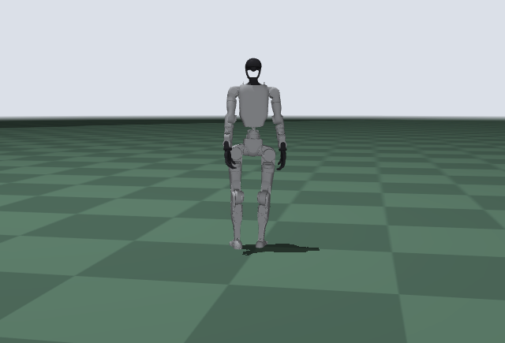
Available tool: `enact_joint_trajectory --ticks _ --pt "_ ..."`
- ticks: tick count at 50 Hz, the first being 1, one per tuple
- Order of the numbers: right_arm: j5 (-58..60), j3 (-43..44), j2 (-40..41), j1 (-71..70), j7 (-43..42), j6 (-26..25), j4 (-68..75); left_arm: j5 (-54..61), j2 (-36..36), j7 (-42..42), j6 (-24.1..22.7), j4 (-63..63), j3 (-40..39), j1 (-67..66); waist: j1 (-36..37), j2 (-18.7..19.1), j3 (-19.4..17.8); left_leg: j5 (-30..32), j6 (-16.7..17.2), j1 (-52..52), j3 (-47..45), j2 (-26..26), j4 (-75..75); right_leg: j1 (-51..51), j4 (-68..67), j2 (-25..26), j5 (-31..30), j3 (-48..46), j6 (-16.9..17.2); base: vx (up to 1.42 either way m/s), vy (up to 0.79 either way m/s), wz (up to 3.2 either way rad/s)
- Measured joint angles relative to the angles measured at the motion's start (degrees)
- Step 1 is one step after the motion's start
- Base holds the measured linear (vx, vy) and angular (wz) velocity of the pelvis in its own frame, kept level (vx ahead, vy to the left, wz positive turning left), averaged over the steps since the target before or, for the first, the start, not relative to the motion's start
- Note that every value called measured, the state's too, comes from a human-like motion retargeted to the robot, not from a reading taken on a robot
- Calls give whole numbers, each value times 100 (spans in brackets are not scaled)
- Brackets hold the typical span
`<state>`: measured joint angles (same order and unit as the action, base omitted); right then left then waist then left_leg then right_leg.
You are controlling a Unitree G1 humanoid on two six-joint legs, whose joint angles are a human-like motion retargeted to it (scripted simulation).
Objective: Walk run
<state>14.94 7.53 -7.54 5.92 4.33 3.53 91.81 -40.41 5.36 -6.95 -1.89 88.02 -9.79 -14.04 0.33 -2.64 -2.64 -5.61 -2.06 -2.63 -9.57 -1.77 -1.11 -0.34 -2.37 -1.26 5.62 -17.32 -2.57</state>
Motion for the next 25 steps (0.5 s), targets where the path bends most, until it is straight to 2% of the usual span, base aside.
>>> enact_joint_trajectory --ticks 11,20,25 --pt "-290 -131 -87 -493 -123 150 -688 104 250 425 -505 -1422 729 1124 155 58 78 175 -26 207 515 -153 -55 197 70 -125 102 -644 24 0 5 52" --pt "-431 -230 -12 -613 -23 263 -954 251 202 142 -919 -2213 1148 1727 339 102 123 303 -39 314 921 -278 -95 416 138 -183 185 -1163 57 3 5 50" --pt "-286 -310 1 -544 19 305 -883 52 201 48 -975 -2217 1246 1671 446 133 112 363 -35 351 1115 -338 -103 526 169 -208 229 -1419 87 4 5 44"
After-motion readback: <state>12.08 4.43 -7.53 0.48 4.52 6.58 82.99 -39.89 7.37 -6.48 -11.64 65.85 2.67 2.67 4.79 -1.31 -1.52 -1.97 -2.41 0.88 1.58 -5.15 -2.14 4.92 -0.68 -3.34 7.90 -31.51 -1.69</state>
